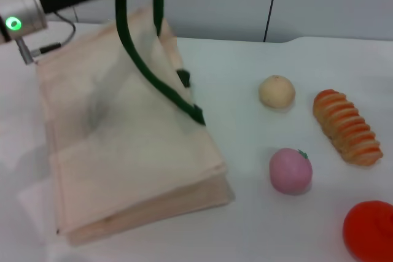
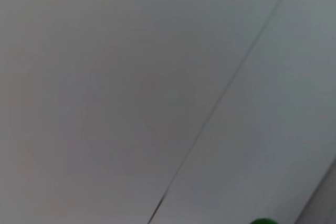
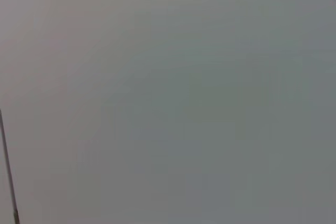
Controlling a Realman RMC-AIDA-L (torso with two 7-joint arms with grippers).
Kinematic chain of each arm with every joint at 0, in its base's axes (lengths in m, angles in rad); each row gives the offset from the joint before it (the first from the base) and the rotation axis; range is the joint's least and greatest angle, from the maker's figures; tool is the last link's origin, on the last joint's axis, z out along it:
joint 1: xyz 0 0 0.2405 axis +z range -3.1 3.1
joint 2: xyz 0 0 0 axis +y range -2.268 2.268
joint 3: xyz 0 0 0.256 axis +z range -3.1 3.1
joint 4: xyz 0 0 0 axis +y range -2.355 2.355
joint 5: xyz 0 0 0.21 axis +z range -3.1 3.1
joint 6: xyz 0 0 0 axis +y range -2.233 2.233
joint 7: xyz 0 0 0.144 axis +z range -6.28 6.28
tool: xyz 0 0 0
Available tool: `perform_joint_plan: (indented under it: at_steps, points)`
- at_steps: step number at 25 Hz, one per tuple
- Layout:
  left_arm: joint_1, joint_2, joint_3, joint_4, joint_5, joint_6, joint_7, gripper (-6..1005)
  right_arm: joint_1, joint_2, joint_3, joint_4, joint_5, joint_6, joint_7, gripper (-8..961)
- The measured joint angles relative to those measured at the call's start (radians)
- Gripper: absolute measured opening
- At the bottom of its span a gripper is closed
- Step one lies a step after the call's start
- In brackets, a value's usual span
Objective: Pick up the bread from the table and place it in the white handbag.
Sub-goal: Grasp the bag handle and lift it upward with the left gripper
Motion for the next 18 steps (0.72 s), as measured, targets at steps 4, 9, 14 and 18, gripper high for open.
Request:
perform_joint_plan:
  at_steps: [4,9,14,18]
  points:
    - [0.007,0.02,0.001,-0.001,-0.059,0.1,0.024,23,0.001,0.0,0.002,0.002,0.001,0.0,0.016,884]
    - [0.0,0.038,0.001,-0.001,-0.09,0.181,0.029,26,0.002,-0.003,0.018,-0.01,0.001,0.0,0.114,884]
    - [-0.006,0.046,0.002,-0.001,-0.096,0.204,0.024,29,0.005,-0.007,-0.035,-0.01,-0.024,0.001,0.155,884]
    - [-0.009,0.049,0.002,-0.001,-0.091,0.22,0.023,31,0.017,-0.012,-0.091,-0.021,-0.061,0.01,0.231,884]
